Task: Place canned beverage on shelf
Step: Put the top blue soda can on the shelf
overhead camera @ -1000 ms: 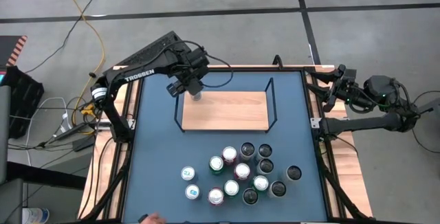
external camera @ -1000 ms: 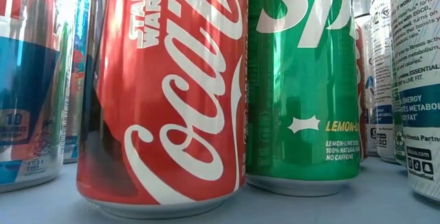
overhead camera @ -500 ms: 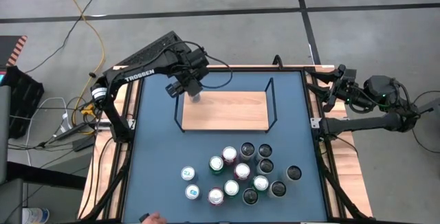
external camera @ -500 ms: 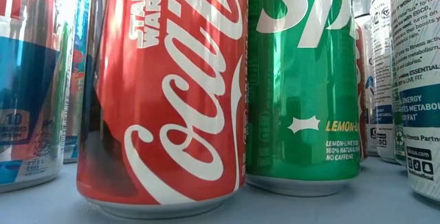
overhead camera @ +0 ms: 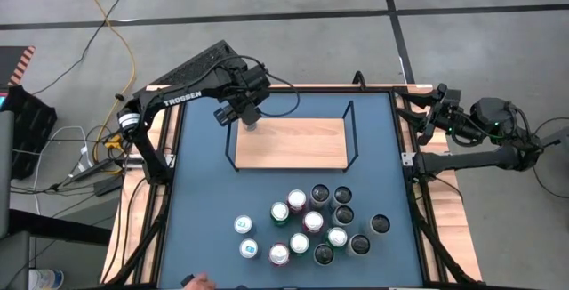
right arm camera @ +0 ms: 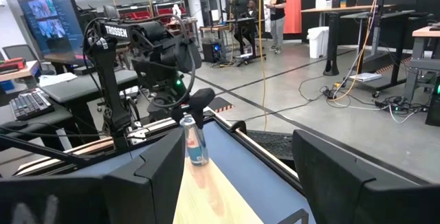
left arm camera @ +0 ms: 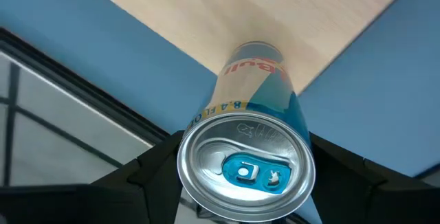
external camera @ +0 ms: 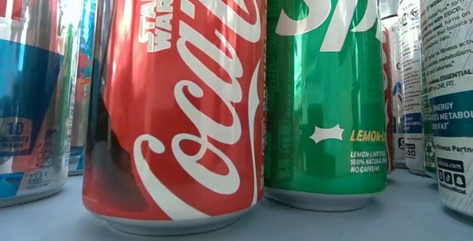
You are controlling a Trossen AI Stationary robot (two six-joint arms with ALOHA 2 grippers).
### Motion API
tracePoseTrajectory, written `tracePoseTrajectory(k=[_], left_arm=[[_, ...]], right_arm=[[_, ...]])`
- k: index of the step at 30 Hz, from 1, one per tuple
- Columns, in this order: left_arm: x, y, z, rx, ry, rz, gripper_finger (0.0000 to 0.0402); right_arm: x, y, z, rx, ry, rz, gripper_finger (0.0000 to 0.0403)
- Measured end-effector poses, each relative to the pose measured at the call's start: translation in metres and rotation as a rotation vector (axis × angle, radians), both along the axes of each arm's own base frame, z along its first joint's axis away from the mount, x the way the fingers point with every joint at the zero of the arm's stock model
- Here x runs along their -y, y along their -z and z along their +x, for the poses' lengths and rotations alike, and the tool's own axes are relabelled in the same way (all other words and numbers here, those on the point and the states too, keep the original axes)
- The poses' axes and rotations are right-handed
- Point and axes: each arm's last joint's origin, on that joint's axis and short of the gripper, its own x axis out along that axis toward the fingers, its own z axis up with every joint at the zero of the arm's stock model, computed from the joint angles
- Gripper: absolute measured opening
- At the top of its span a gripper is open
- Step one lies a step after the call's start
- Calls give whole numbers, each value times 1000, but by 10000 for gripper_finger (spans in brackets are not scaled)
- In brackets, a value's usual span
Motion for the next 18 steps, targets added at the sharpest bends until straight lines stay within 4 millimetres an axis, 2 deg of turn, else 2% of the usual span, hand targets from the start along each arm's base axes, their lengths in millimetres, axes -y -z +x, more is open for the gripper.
tracePoseTrajectory(k=[18], left_arm=[[1, 0, -1, -29, 84, -11, 241]], right_arm=[[0, 0, 0, 1, 0, 1, 261]])
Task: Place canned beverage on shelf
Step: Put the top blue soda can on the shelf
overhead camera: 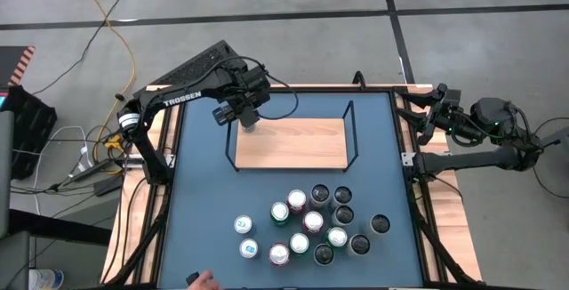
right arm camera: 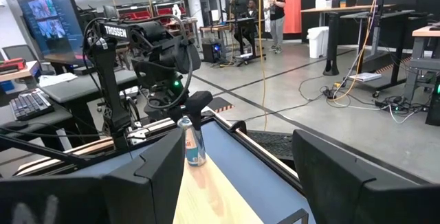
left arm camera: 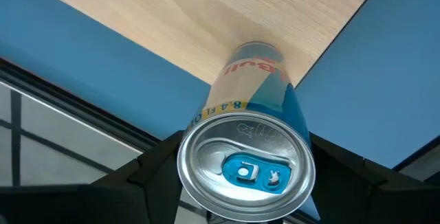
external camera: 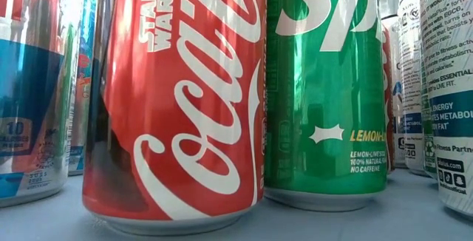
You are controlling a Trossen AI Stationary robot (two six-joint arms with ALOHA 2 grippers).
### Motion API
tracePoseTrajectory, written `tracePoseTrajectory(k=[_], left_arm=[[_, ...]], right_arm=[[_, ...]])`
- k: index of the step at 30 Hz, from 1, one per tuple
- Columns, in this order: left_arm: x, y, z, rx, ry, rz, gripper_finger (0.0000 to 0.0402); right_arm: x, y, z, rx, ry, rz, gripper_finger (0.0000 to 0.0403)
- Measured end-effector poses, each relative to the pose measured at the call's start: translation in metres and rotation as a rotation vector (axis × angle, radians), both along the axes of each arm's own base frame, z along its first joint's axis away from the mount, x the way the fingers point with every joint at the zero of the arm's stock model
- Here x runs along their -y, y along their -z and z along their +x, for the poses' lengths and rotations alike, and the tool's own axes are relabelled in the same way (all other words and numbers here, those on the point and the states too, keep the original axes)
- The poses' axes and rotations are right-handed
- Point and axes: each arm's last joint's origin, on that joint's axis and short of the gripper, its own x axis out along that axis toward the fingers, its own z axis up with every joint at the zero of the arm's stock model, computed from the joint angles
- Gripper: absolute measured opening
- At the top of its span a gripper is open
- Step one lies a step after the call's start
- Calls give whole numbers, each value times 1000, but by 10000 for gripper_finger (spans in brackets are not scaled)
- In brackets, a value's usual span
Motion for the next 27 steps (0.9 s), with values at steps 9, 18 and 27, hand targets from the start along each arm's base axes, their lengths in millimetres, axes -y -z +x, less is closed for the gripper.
tracePoseTrajectory(k=[9, 18, 27], left_arm=[[0, 0, 0, 2, -15, 8, 264], [-1, -1, 0, -6, -41, 35, 266], [-1, -1, 0, 3, -49, 36, 267]], right_arm=[[0, 0, 0, 0, 0, 0, 261], [0, 0, 0, 0, 0, 0, 261], [0, 0, 0, 0, 0, -1, 261]])
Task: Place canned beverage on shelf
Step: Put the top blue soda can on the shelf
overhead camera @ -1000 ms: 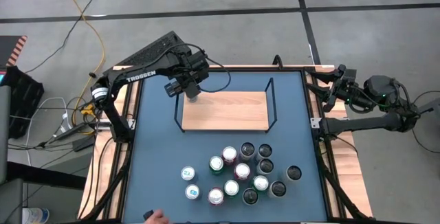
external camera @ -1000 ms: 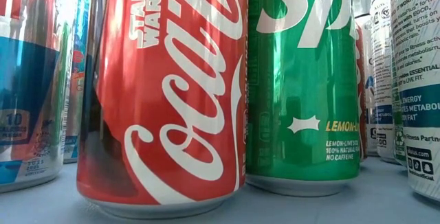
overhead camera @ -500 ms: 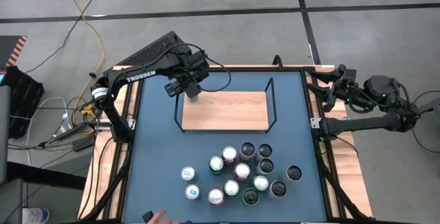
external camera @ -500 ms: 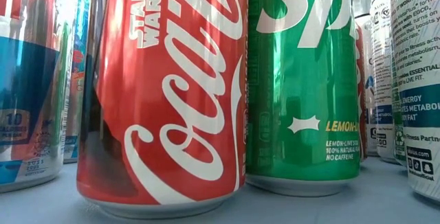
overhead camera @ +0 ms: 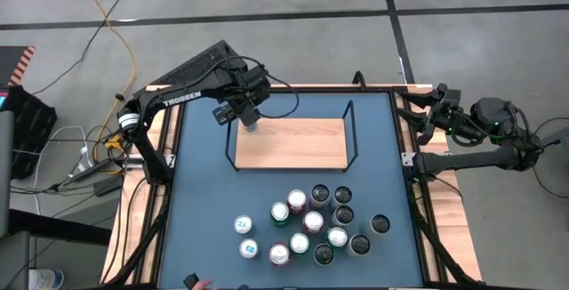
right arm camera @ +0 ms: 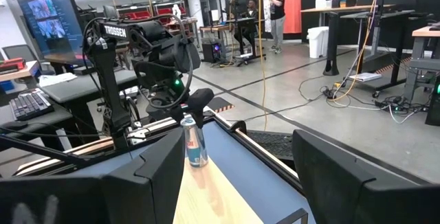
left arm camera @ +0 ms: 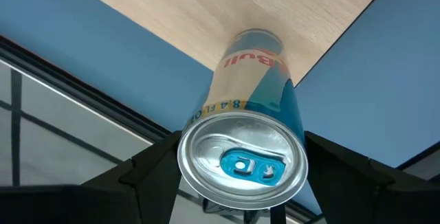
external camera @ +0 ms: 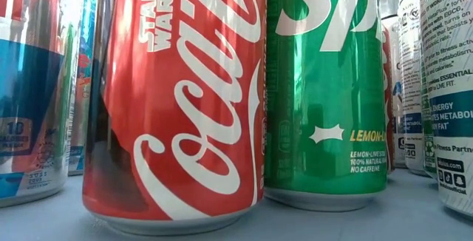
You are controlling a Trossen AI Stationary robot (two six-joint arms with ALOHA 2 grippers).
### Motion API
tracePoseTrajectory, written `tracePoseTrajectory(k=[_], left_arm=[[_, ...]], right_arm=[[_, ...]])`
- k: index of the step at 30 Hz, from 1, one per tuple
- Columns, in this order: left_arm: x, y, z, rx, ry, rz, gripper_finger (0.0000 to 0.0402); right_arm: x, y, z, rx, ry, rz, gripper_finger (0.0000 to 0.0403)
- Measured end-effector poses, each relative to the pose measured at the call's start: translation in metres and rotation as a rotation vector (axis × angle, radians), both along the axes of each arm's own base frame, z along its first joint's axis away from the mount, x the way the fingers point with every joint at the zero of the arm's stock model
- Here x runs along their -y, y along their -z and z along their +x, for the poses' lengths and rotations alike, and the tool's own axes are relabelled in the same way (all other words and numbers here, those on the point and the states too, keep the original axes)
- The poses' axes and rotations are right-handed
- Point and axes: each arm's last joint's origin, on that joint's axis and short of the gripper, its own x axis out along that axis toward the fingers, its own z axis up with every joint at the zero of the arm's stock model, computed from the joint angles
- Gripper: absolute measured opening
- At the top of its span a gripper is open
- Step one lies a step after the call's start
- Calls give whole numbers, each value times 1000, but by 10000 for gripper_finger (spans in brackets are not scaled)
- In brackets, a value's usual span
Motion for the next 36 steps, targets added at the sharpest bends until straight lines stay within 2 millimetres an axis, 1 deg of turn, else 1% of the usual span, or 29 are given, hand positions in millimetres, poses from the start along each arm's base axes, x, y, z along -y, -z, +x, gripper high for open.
tracePoseTrajectory(k=[3, 9, 14, 21, 36], left_arm=[[0, 0, 1, 14, -15, -6, 267], [0, 0, 1, 63, -146, -34, 268], [1, 0, 2, 93, -181, -64, 268], [5, 0, 4, 86, -142, -61, 268], [18, -3, 8, 85, -143, -34, 268]], right_arm=[[0, 0, 0, 0, 0, 0, 261], [0, 0, 0, 0, 0, 0, 261], [0, 0, 0, 0, 0, 0, 261], [0, 0, 0, 0, 0, 0, 261], [0, 0, 0, 0, -1, 1, 261]])
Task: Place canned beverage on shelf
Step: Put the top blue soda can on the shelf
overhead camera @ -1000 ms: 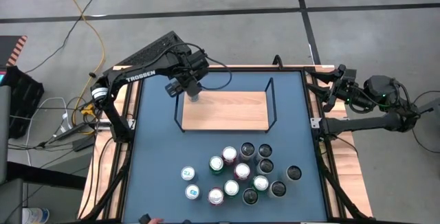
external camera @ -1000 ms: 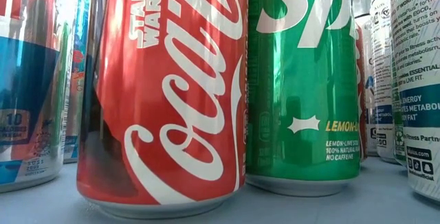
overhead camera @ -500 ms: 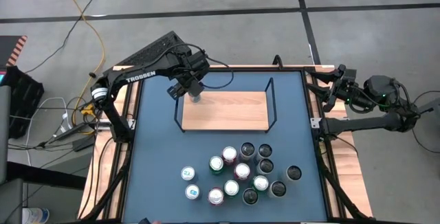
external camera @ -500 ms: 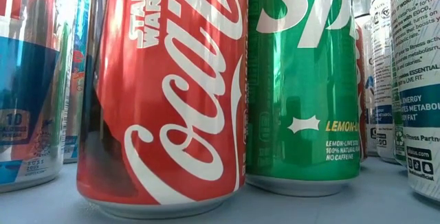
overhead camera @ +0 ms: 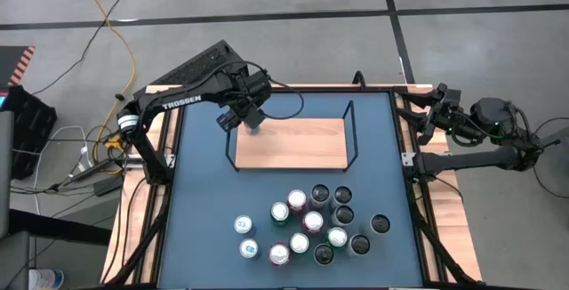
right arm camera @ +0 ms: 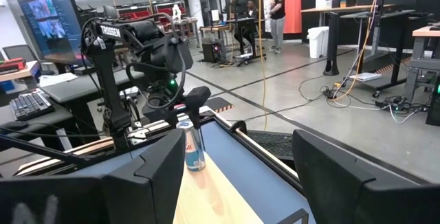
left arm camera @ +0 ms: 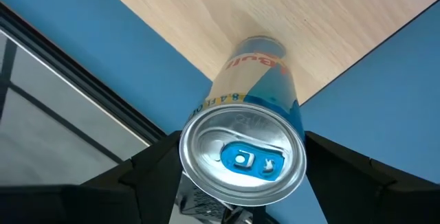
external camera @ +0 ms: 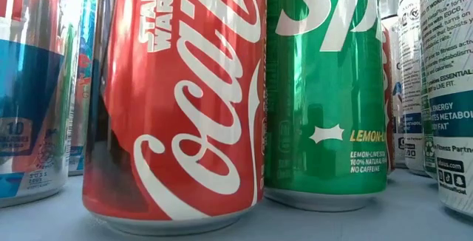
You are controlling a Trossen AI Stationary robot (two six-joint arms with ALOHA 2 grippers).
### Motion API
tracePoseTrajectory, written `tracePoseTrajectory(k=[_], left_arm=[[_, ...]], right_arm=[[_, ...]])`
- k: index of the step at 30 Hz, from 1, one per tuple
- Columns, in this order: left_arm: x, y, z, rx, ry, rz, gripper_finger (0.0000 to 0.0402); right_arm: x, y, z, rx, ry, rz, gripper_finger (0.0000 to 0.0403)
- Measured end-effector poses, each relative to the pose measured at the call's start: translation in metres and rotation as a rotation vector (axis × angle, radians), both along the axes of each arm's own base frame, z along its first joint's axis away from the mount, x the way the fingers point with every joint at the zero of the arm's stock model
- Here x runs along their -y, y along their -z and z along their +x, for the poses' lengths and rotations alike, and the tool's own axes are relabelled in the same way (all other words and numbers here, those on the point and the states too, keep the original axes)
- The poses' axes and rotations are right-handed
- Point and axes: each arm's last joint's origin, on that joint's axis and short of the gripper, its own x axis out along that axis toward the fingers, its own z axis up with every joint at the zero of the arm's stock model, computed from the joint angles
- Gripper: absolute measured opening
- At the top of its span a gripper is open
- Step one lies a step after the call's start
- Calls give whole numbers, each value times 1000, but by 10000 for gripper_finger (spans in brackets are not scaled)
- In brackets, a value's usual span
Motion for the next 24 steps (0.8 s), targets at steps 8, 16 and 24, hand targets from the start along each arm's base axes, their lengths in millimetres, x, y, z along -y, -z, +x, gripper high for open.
tracePoseTrajectory(k=[8, 16, 24], left_arm=[[0, 0, 1, 16, -40, -1, 268], [-1, -3, 2, 43, -73, 40, 293], [3, -11, -3, 44, -97, 83, 331]], right_arm=[[0, 0, 0, 1, -7, 0, 261], [-1, 0, 0, 0, -32, 1, 261], [-1, 0, 0, 1, -34, 1, 261]])
